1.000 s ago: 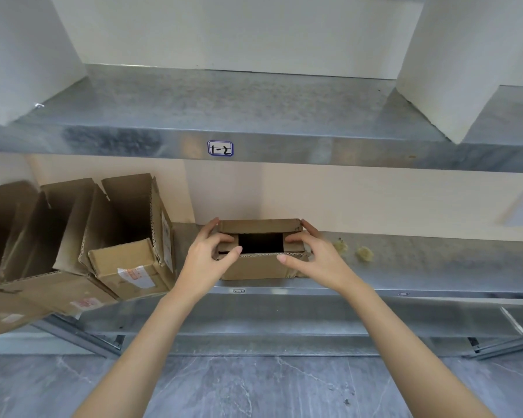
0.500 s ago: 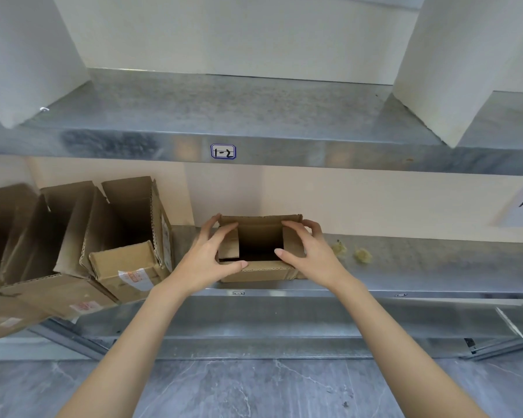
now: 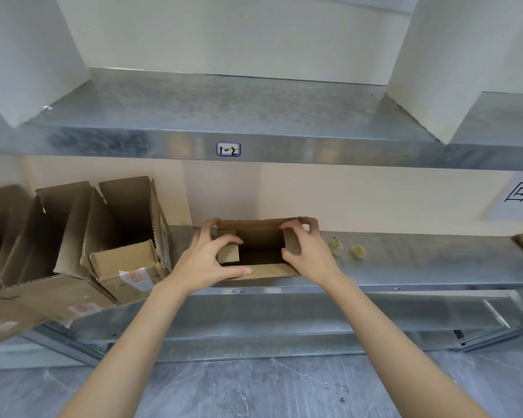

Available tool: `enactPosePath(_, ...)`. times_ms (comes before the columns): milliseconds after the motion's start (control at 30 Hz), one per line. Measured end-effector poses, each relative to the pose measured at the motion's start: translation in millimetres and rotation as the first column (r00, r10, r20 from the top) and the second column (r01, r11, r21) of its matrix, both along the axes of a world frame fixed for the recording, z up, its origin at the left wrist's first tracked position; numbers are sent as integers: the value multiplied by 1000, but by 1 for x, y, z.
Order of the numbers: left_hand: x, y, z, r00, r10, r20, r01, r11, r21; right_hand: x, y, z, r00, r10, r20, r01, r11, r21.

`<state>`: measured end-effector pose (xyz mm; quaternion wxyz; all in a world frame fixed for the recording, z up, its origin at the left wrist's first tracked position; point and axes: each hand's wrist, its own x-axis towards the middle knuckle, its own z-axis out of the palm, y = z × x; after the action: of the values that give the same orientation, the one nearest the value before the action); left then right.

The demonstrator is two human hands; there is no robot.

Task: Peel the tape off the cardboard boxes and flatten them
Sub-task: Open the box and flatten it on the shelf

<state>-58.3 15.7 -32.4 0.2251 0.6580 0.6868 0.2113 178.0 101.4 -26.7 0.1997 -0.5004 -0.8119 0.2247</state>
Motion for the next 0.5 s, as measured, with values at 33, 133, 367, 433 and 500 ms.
enactPosePath(33, 0, 0, 1, 1000, -3, -11, 3, 1000, 4, 2, -1, 1, 1000, 16, -7, -16, 1000, -8)
enactPosePath(133, 0, 1, 1, 1000, -6, -11, 7, 998, 58, 7, -3, 5, 997, 60, -42, -62, 997, -43)
enactPosePath(367, -9, 5, -4, 993, 54, 104, -72, 982, 173, 20, 1, 12, 982, 21, -188, -35, 997, -70)
enactPosePath(433, -9, 4, -3, 987, 77, 144, -101, 980, 172, 24, 4, 13, 969, -39, -244, 19, 997, -80)
enactPosePath(500, -9, 4, -3, 979, 87, 184, -117, 980, 160, 29, 2, 17, 965, -49, -258, 14, 990, -137)
